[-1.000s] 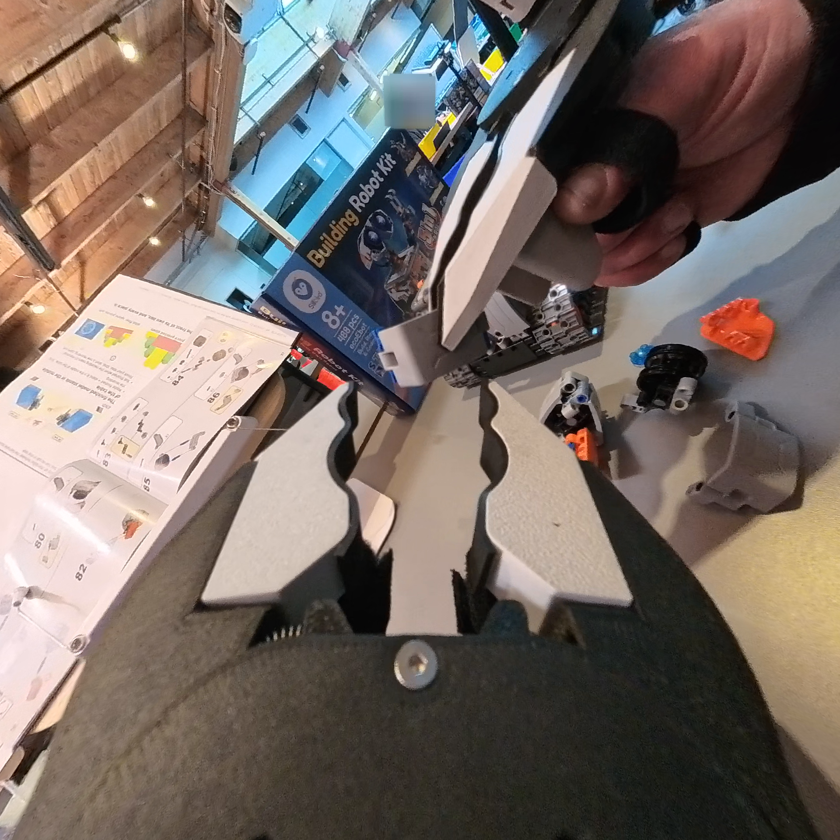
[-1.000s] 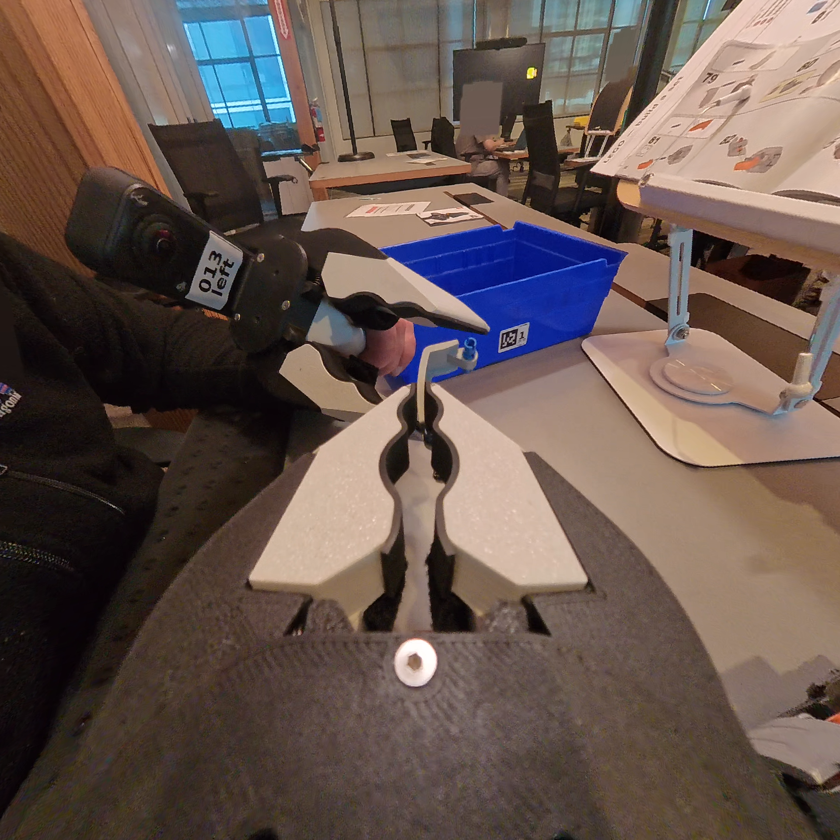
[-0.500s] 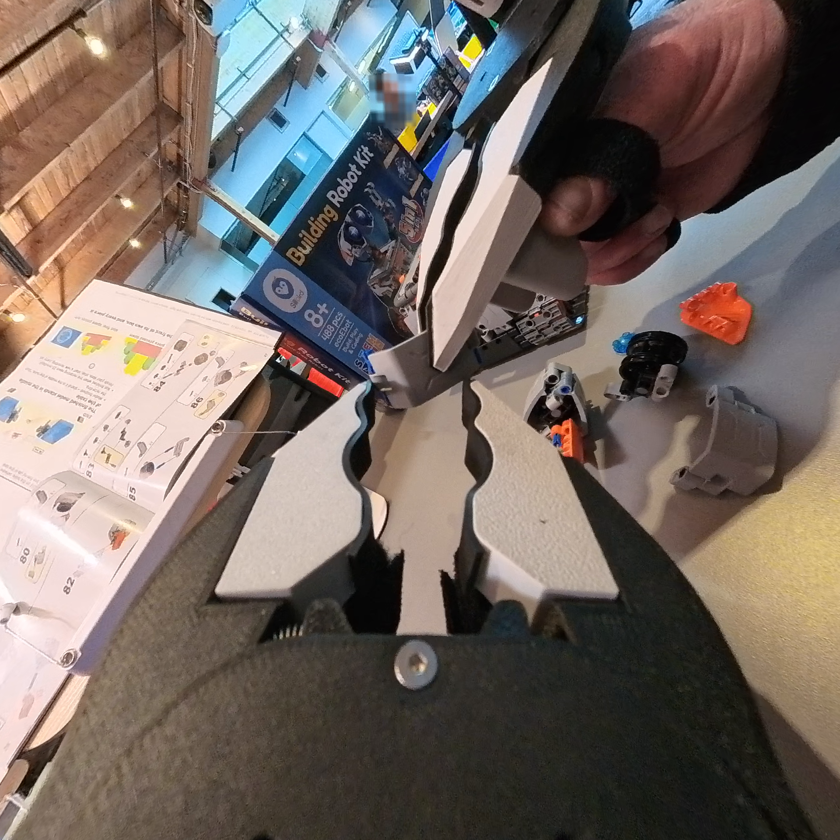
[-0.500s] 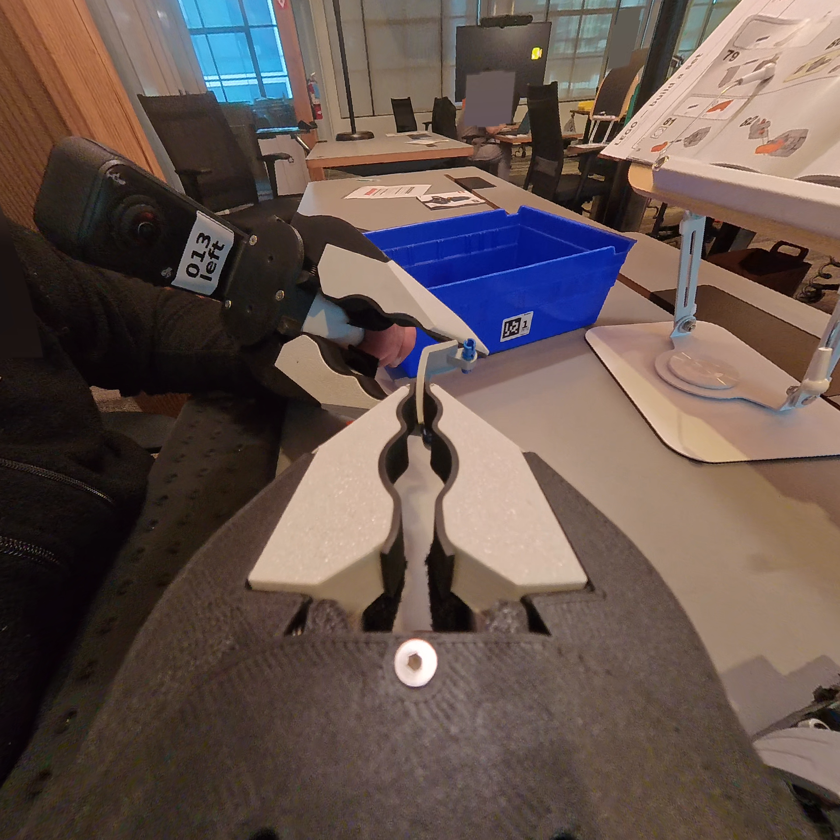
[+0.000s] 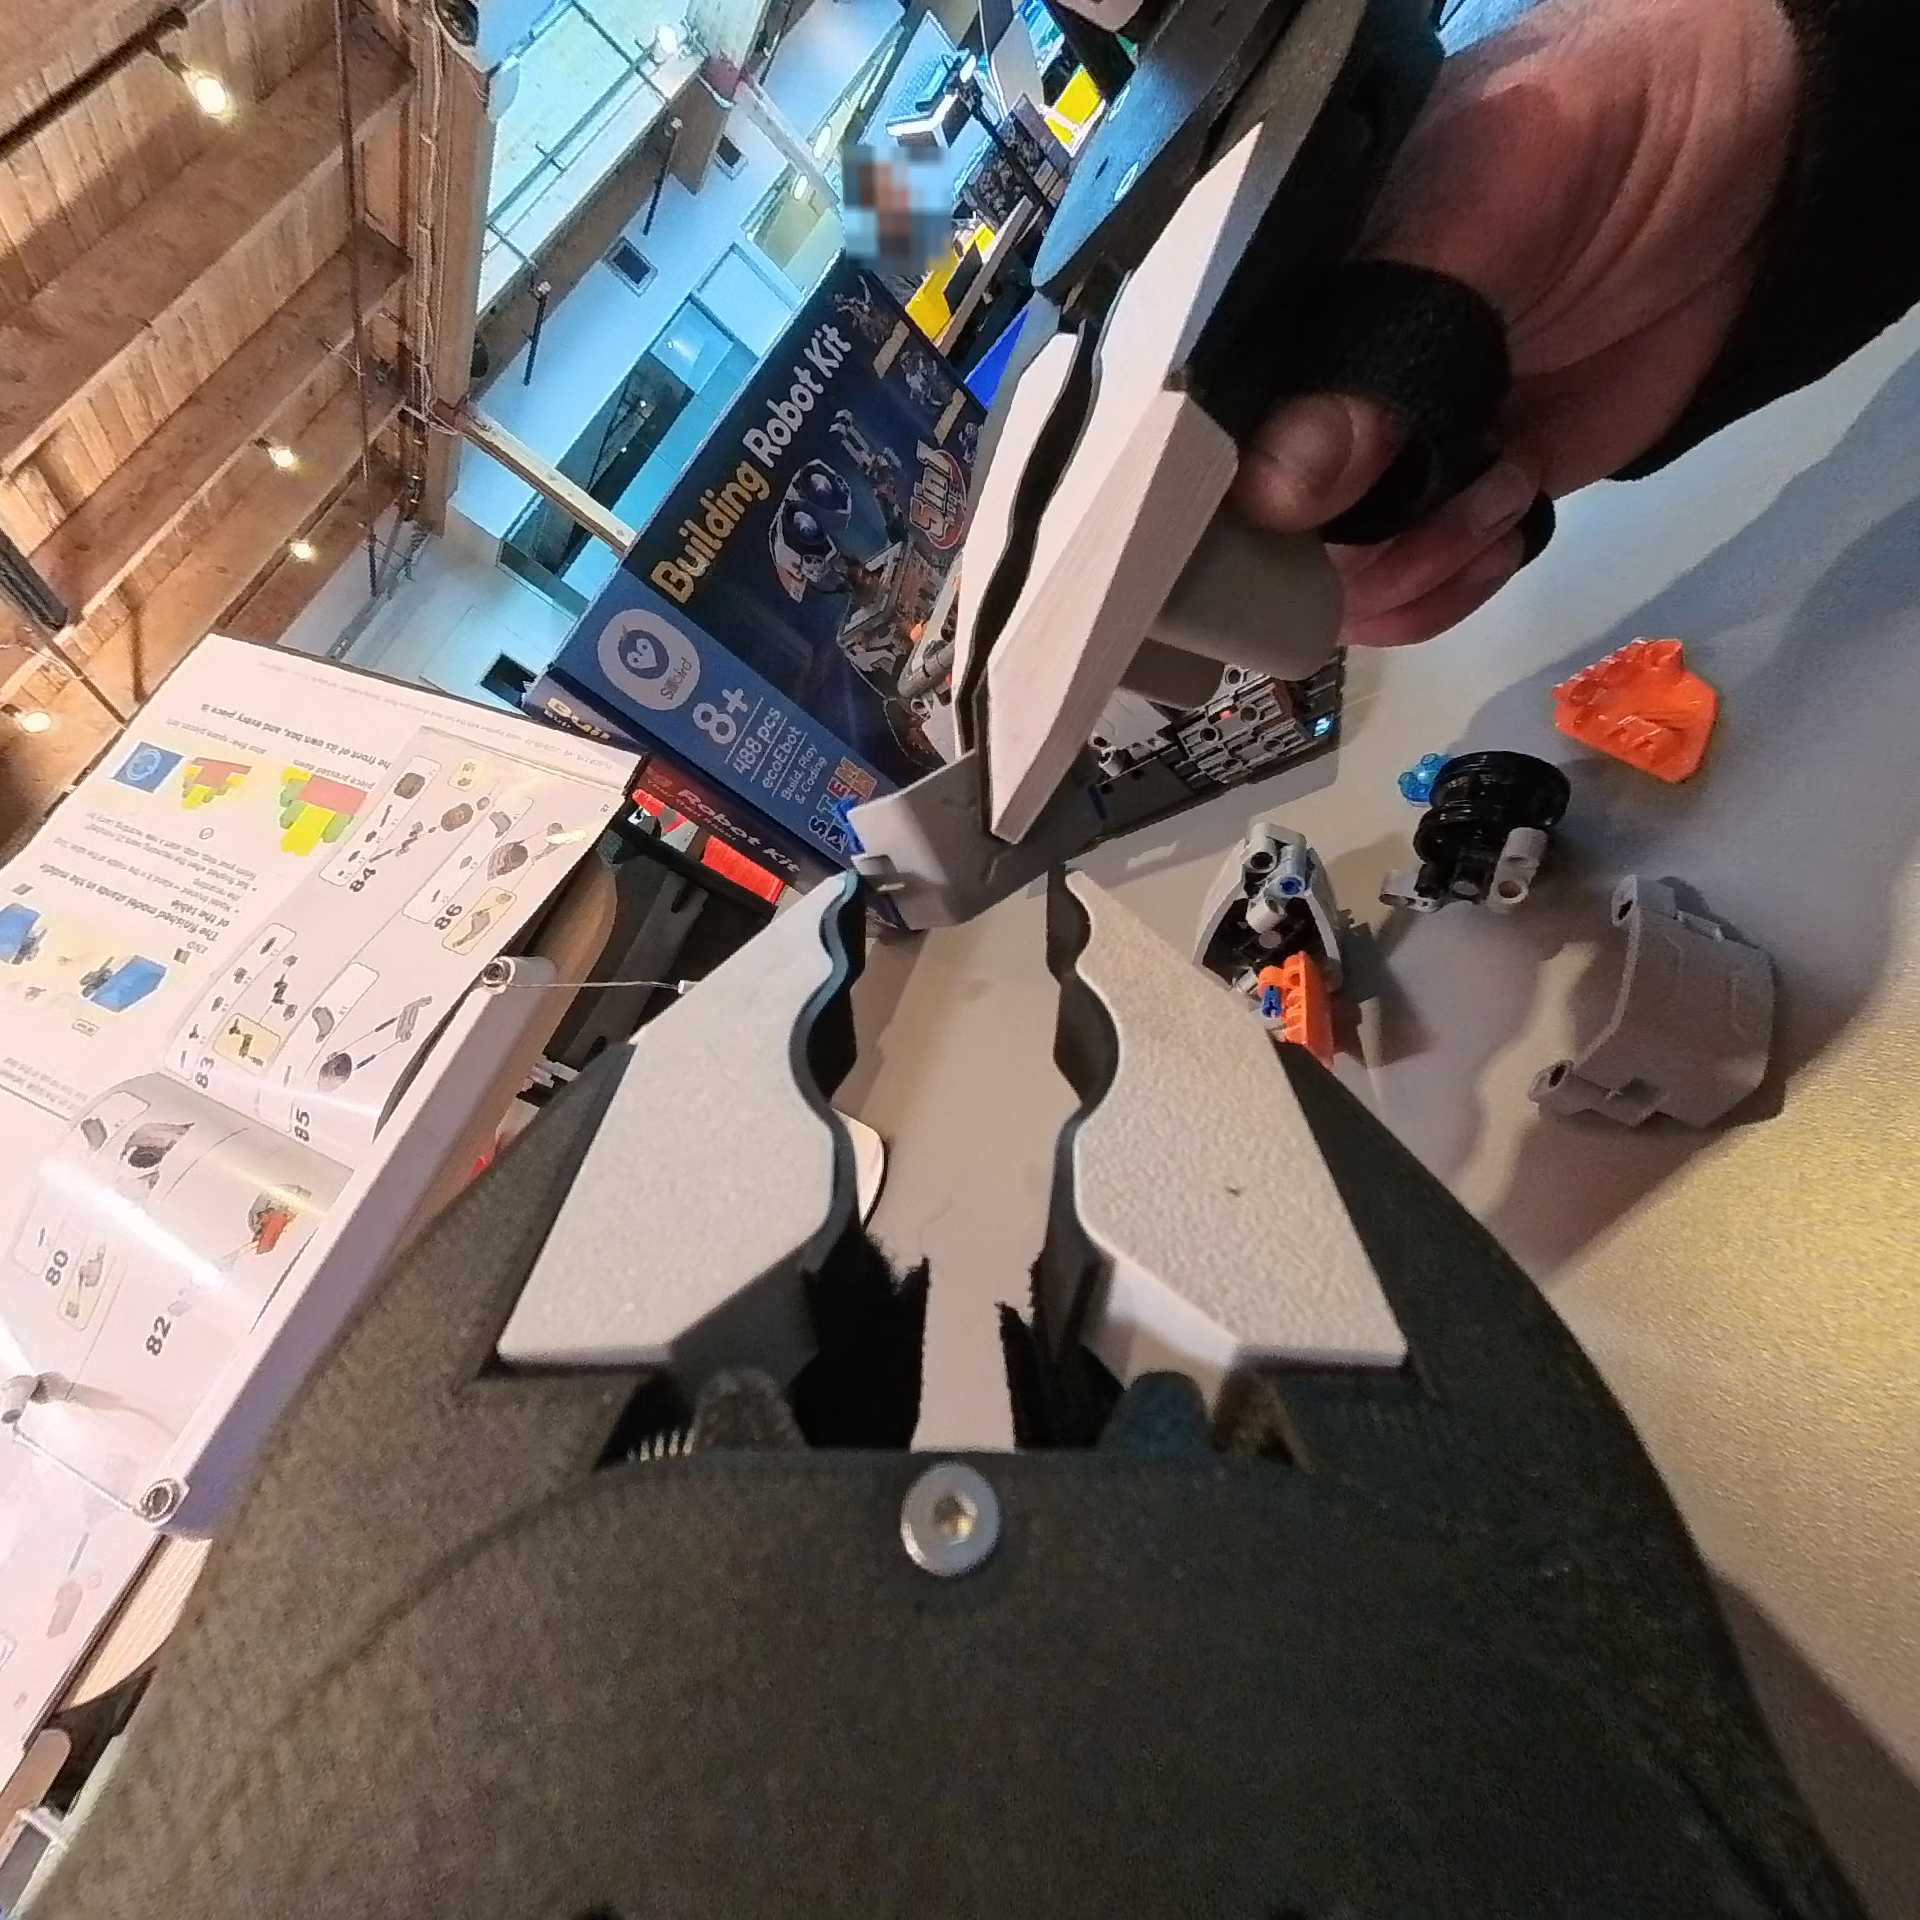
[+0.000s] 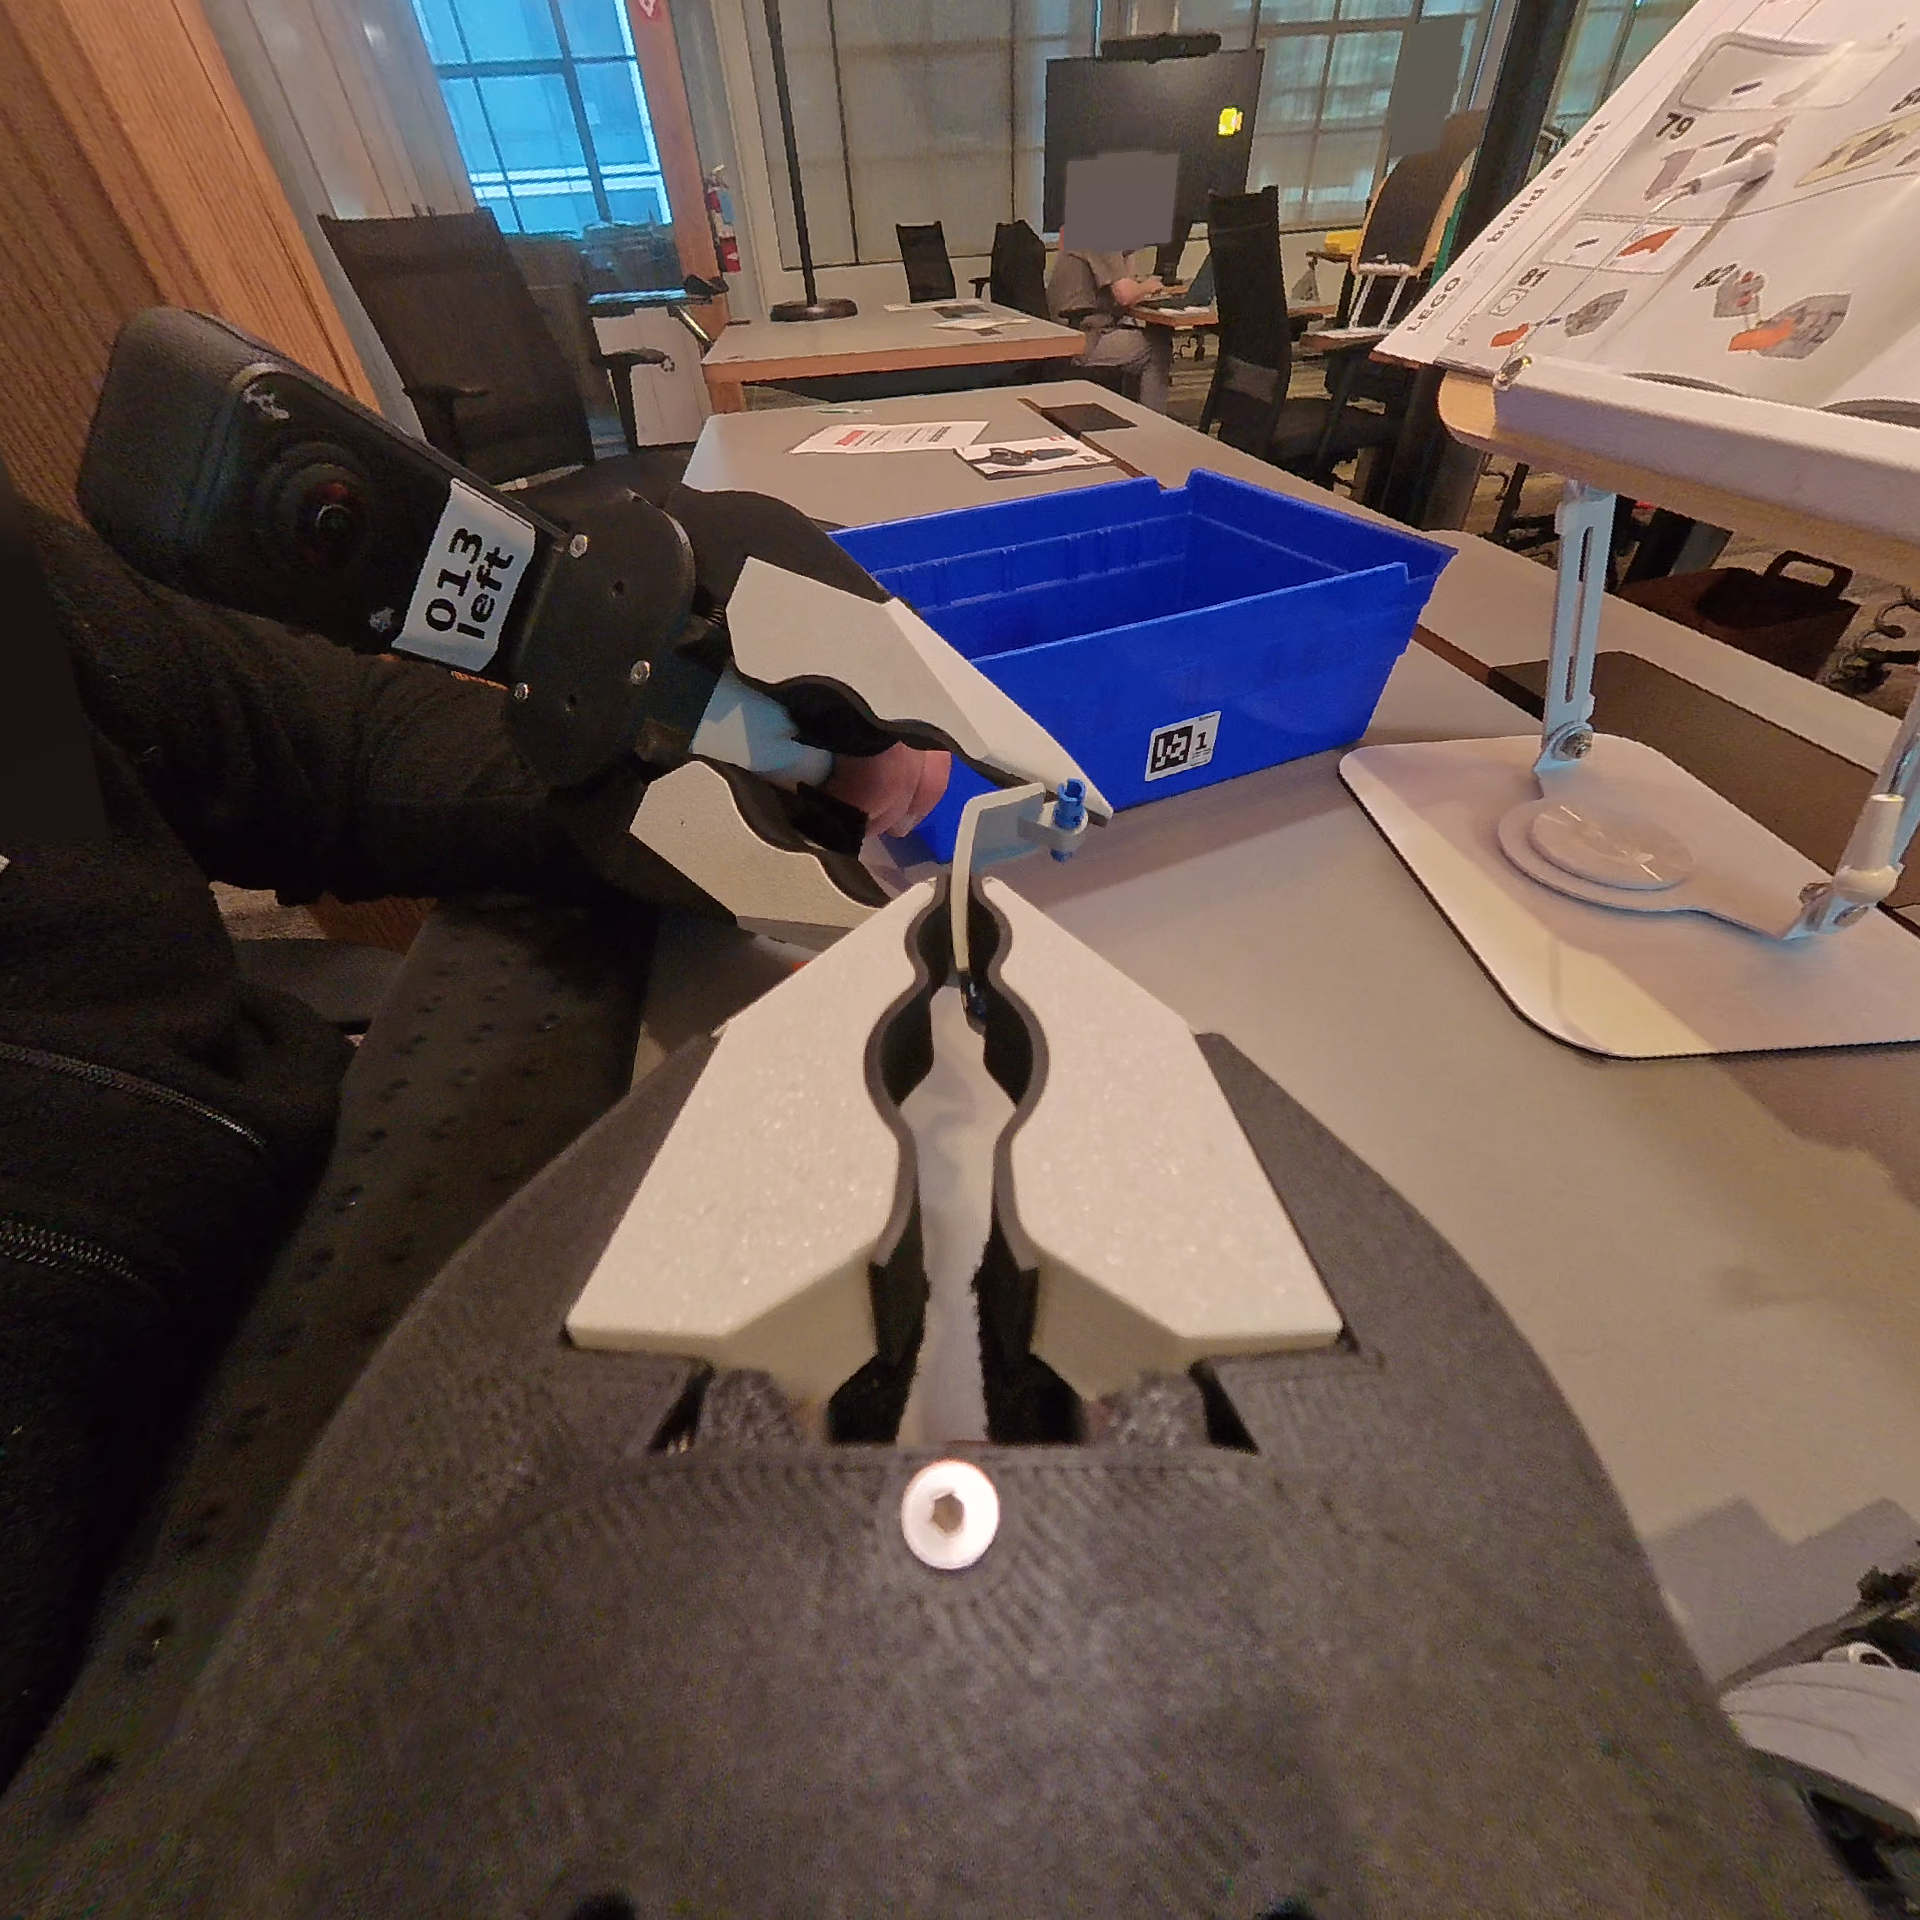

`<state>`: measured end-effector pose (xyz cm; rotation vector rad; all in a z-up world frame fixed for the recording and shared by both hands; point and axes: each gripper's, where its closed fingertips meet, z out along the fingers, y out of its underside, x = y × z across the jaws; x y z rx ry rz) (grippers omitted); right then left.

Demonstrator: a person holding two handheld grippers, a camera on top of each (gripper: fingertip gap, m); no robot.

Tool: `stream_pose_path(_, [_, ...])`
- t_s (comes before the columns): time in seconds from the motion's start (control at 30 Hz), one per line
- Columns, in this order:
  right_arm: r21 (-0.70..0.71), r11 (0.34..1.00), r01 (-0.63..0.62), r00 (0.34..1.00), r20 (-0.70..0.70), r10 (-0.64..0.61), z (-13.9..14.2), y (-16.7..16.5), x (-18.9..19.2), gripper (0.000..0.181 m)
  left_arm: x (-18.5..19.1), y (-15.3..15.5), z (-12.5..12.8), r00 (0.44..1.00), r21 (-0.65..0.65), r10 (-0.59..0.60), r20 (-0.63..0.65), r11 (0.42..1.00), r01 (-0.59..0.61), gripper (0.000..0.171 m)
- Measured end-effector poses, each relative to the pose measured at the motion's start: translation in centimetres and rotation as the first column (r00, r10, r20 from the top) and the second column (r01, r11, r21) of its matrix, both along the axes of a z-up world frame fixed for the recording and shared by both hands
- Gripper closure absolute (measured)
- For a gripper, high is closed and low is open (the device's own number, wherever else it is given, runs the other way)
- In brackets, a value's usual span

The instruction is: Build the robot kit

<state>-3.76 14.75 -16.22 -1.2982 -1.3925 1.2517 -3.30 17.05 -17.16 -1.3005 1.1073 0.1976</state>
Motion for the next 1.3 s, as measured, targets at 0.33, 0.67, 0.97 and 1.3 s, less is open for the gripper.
stream_pose_path(0.33, [-0.04, 0.999, 0.003, 0.999, -0.05, -0.005, 0.9, 0.3, 0.3, 0.181, -0.5, 0.3, 0.4, 0.999, -0.001, 0.018, 0.035, 1.0, -0.018, 0.13])
stream_pose_path(0.67, [-0.231, 0.968, -0.095, 0.948, -0.318, 0.017, 5.5, 2.0, 3.2, 0.181, -0.9, 0.6, 0.6, 0.998, -0.006, 0.042, 0.045, 0.999, -0.041, 0.127])
stream_pose_path(0.97, [-0.221, 0.969, -0.109, 0.953, -0.302, 0.038, 5.2, 1.6, 2.9, 0.181, -0.6, 0.2, 1.2, 0.996, -0.016, 0.015, 0.086, 1.0, -0.014, 0.129])
stream_pose_path(1.3, [-0.19, 0.978, -0.083, 0.978, -0.206, 0.043, 2.8, 0.1, 0.6, 0.181, 0.1, -0.3, 1.4, 0.995, -0.007, -0.001, 0.095, 1.0, 0.002, 0.117])
